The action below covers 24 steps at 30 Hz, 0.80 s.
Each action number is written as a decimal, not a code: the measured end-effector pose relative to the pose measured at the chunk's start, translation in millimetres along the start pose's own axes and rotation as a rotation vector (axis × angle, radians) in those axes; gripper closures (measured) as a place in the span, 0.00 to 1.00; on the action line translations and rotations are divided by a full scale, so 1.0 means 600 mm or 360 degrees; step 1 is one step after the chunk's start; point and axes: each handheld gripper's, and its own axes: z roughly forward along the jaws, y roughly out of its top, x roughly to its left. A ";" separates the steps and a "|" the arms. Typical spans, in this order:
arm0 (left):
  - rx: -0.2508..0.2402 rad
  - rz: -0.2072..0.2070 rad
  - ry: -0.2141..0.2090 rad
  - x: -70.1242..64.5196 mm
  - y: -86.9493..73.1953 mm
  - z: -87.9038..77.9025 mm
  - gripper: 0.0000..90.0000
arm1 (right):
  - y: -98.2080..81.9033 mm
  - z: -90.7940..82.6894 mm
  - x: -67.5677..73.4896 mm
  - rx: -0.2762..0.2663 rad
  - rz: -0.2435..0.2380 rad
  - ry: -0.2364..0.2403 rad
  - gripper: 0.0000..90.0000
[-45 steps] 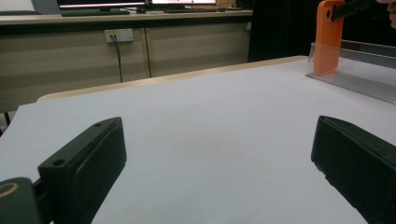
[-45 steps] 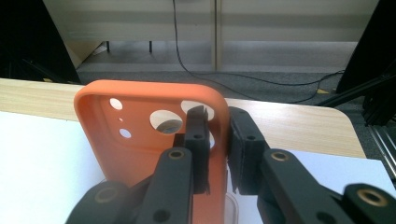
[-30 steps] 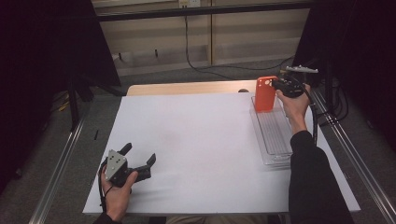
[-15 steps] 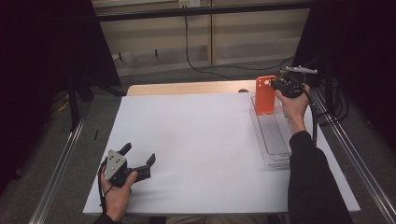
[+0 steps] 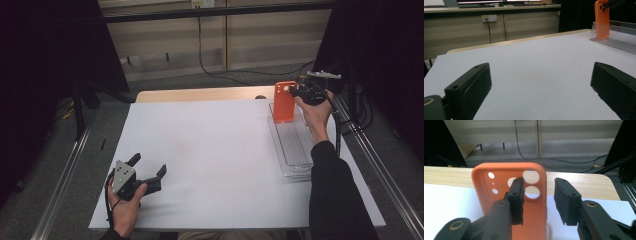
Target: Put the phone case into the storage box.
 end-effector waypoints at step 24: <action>-0.0004 -0.0003 -0.0004 0.000 0.001 0.000 0.04 | -0.001 -0.007 -0.002 0.0000 0.0019 0.0017 0.25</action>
